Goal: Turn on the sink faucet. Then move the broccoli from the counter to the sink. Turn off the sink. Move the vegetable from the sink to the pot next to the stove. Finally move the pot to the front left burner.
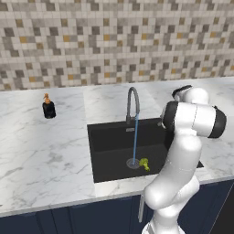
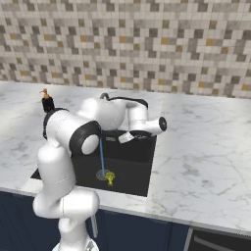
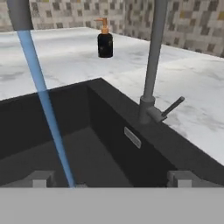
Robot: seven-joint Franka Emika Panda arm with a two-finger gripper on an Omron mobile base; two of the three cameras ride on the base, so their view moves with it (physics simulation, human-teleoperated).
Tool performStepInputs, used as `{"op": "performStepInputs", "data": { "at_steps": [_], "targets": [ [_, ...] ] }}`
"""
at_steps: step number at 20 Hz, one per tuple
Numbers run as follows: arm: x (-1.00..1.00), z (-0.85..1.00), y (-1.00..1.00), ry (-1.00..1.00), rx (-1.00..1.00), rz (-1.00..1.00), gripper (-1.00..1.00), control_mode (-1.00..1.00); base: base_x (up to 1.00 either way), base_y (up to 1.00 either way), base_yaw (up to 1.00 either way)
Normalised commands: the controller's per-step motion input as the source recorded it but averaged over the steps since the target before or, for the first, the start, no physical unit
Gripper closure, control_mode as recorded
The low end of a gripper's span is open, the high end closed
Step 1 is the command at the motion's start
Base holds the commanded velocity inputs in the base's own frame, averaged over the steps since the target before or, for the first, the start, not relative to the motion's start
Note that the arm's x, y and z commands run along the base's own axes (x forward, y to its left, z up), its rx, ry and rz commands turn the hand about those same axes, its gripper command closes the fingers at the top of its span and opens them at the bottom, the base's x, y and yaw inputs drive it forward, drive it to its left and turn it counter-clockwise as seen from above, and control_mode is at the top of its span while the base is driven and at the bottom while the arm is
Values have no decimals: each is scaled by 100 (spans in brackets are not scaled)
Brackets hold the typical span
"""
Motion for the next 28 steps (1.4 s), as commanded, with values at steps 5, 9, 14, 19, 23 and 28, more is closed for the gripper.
{"op": "performStepInputs", "data": {
  "at_steps": [5, 9, 14, 19, 23, 28],
  "targets": [
    [49, -12, 0, -20, 0, 25, -100, -100, 0, 0, 0],
    [44, -35, 0, -12, 0, 9, -100, -100, 0, 0, 0],
    [52, -25, 8, -4, 0, 0, -100, -100, 0, 0, 0],
    [41, -2, 9, 0, 1, 0, -100, -100, 0, 0, 0],
    [12, 0, 27, 0, 0, 6, -100, -100, 0, 0, 0],
    [13, 0, 30, 3, 0, 7, -100, -100, 0, 0, 0]
  ]
}}
